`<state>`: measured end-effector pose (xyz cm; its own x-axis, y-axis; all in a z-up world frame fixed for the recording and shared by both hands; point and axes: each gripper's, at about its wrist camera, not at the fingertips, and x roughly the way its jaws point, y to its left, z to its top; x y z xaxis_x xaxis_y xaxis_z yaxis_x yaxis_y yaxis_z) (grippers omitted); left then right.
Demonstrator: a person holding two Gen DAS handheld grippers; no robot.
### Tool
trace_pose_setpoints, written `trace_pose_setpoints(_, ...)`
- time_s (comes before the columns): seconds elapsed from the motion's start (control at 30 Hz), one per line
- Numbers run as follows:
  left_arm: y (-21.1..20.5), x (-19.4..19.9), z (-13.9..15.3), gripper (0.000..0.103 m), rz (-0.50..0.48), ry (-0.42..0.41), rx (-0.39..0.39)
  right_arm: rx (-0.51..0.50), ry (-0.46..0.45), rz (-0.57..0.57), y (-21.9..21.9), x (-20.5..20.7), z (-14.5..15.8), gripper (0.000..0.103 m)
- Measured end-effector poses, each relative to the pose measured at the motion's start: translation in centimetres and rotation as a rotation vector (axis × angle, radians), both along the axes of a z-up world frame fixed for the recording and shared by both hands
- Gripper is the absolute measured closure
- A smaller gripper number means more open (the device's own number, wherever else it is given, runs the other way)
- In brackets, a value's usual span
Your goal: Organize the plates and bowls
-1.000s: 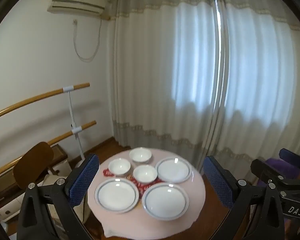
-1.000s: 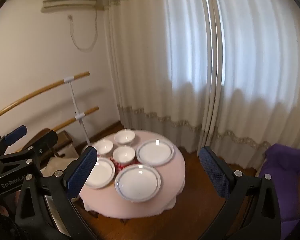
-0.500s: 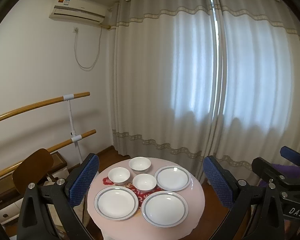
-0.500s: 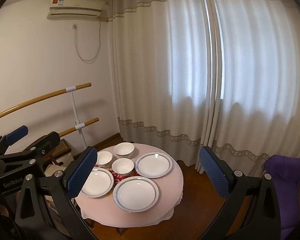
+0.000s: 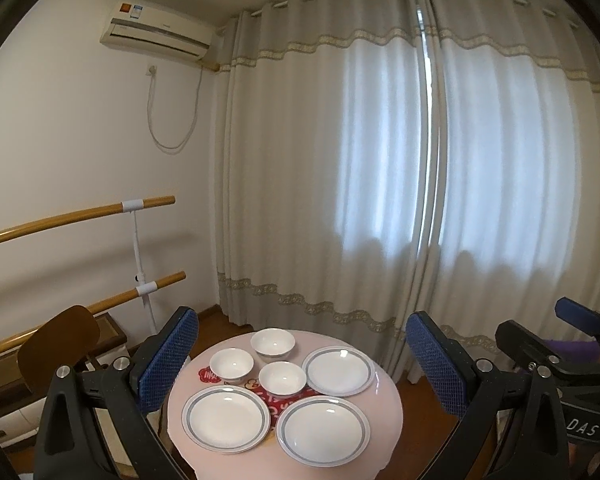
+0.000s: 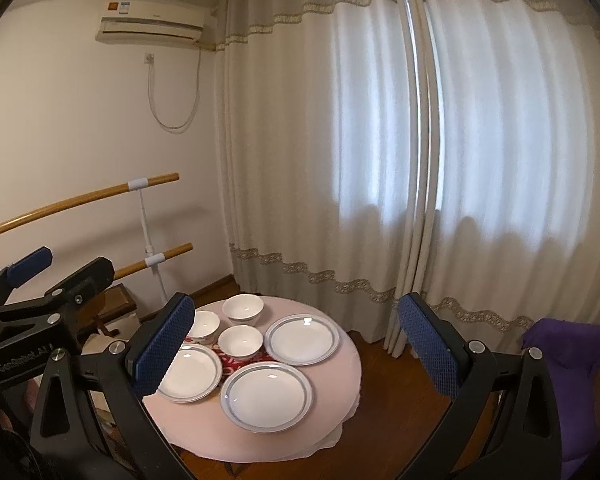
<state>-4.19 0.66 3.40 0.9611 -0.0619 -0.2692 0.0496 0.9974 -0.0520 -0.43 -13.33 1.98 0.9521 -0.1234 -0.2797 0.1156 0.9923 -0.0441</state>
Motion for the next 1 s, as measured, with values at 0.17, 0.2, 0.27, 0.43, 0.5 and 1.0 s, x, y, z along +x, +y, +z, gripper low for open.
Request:
trace_pose_setpoints(0.17, 0.5, 0.1, -0.8, 0.001, -0.013, -0.002, -0.004, -0.019, -0.018, -0.016, 0.2, -0.4, 0.0, 0.000)
trace_pose_setpoints(0.2, 0.6, 0.2, -1.0, 0.001, -0.014, -0.003, -0.005, -0.020, -0.019, -0.018, 0.2, -0.4, -0.1, 0.000)
trace_pose_setpoints(0.27, 0.8, 0.4, -1.5, 0.001, -0.014, -0.007, -0.009, -0.022, -0.023, -0.020, 0.2, -0.5, -0.1, 0.000)
trace_pose_setpoints(0.43, 1.0, 0.7, -1.8, 0.001, -0.018, -0.014, -0.015, -0.034, -0.036, -0.028, 0.5, -0.6, -0.2, 0.000)
trace_pose_setpoints(0.5, 0.9, 0.9, -2.1, 0.001, -0.018, -0.013, -0.017, -0.035, -0.038, -0.028, 0.7, -0.7, -0.2, 0.000)
trace_pose_setpoints(1.0, 0.9, 1.7, -3.8, 0.001, -0.029, -0.013, -0.036, -0.045, -0.028, -0.042, 1.0, -0.4, -0.1, 0.000)
